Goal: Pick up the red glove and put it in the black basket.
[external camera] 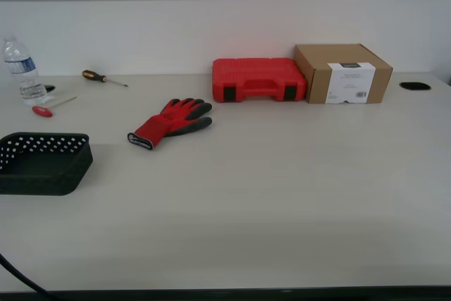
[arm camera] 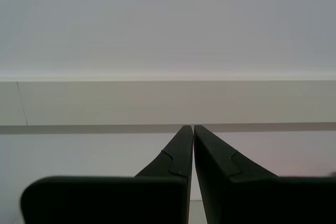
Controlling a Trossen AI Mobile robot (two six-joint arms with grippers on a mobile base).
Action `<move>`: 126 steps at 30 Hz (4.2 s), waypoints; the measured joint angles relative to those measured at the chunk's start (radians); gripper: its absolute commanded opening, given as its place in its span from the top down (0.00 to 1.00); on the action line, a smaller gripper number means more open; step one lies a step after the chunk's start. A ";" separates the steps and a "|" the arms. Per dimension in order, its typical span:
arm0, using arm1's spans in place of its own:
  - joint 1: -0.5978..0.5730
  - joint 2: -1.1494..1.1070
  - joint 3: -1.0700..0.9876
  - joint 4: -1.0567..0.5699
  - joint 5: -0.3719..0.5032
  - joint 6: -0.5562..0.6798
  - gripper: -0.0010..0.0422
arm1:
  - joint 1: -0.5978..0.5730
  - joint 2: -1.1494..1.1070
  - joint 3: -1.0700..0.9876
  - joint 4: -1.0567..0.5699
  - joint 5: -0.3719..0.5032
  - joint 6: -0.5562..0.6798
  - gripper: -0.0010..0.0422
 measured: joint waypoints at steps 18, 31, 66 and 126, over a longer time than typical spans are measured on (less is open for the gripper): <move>-0.001 0.000 0.000 0.000 0.000 0.000 0.98 | 0.000 0.000 0.000 0.000 0.000 0.000 0.98; -0.001 0.000 0.000 0.000 0.000 0.000 0.98 | 0.000 0.000 0.000 0.000 0.000 0.000 0.98; 0.000 0.000 0.000 0.000 0.000 0.000 0.98 | -0.002 0.594 0.117 -0.223 0.146 -0.049 0.42; -0.001 0.000 0.000 0.000 0.000 0.000 0.98 | -0.177 1.426 0.678 -0.470 0.241 -0.044 0.96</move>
